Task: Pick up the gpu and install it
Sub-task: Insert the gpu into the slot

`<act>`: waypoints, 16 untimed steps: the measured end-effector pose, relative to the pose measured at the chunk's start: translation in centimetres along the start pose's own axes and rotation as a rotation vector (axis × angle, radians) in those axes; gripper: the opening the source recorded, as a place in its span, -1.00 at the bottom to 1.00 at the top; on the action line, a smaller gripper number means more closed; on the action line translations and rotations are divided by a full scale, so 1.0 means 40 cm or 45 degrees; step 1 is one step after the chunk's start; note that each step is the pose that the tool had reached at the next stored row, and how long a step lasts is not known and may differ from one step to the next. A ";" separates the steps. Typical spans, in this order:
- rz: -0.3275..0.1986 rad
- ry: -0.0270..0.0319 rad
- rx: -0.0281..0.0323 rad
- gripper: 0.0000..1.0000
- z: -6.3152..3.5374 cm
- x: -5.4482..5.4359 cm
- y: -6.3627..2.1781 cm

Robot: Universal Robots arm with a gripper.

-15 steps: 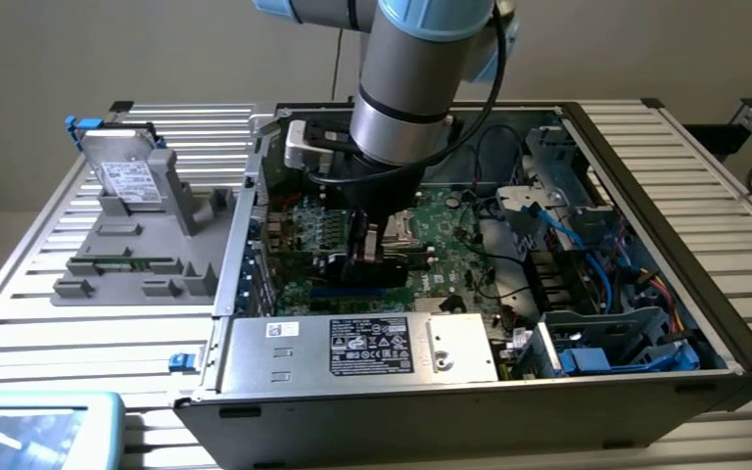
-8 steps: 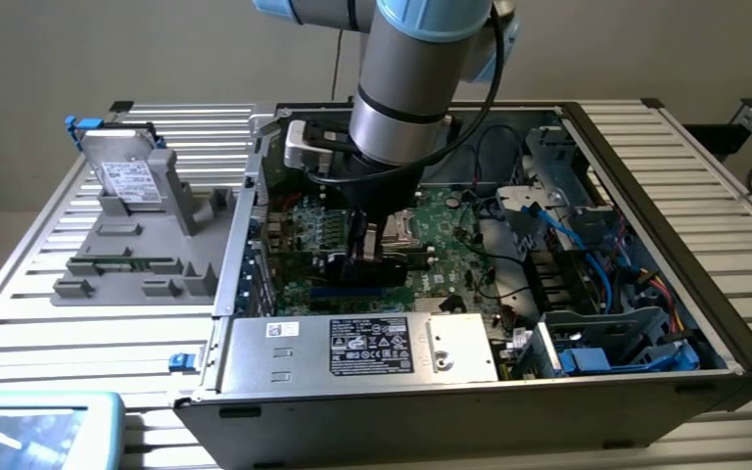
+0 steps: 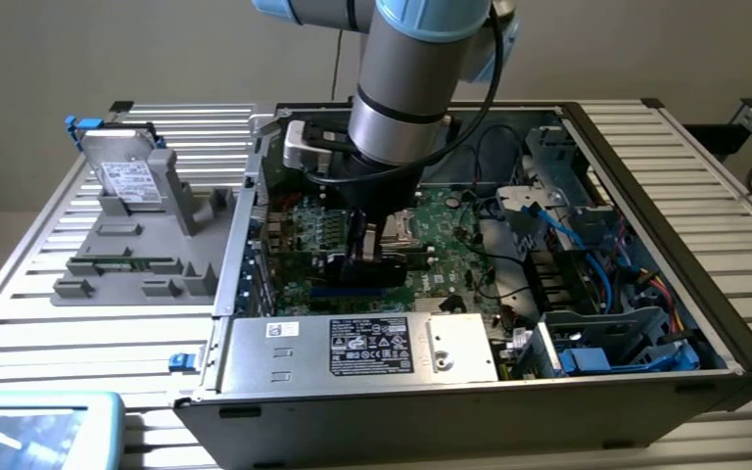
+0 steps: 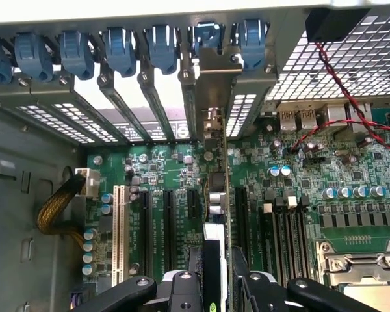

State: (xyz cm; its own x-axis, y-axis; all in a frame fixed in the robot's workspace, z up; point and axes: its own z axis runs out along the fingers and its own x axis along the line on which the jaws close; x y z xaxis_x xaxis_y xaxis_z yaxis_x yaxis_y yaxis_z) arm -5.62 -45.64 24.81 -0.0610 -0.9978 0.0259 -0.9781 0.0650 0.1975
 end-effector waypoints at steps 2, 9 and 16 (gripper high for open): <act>0.000 0.0005 0.0000 -0.44 0.000 0.000 0.000; -0.003 0.0008 0.0002 -0.44 0.000 0.002 0.001; -0.004 0.0011 0.0002 -0.44 0.000 0.002 0.001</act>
State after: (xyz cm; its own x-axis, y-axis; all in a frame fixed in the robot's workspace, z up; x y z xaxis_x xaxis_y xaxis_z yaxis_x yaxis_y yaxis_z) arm -5.67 -45.72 24.81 -0.0580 -0.9980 0.0261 -0.9784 0.0620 0.1974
